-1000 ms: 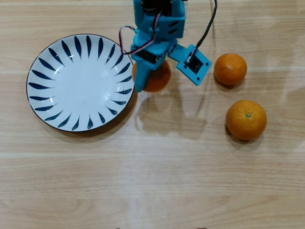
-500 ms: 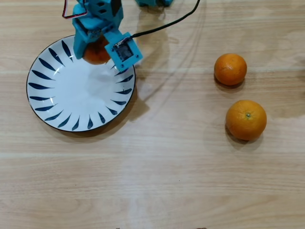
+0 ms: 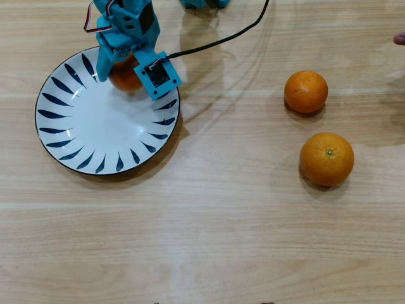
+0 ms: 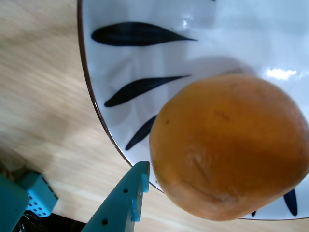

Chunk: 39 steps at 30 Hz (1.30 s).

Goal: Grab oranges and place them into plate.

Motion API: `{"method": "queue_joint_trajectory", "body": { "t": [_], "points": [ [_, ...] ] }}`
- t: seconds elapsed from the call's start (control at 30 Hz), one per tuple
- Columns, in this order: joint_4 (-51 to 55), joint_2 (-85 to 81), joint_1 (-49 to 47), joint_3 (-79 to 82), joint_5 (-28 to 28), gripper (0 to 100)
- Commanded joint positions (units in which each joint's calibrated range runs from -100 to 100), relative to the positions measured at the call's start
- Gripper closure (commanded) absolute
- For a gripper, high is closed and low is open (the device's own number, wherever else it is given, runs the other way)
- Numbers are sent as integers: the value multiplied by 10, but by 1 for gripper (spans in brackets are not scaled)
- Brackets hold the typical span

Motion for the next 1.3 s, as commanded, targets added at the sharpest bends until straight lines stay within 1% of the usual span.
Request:
{"method": "queue_joint_trajectory", "body": {
  "t": [0.0,0.07,0.2,0.33,0.37,0.43,0.47,0.5,0.6,0.77,1.0,1.1,1.23,1.27],
  "points": [
    [-6,-33,1,-2,-3,44],
    [-2,-33,3,-2,-7,42],
    [1,-41,-10,-11,-17,42],
    [31,-60,-61,-56,-18,43],
    [48,-68,-76,-72,-21,45],
    [84,-84,-111,-114,-29,53],
    [100,-92,-129,-135,-29,58],
    [125,-104,-171,-176,-27,68],
    [147,-118,-234,-219,-27,80],
    [167,-132,-346,-248,-36,80],
    [169,-145,-536,-246,-128,80],
    [170,-142,-617,-245,-182,79],
    [162,-115,-715,-231,-280,80],
    [162,-104,-722,-229,-285,79]
  ]
}}
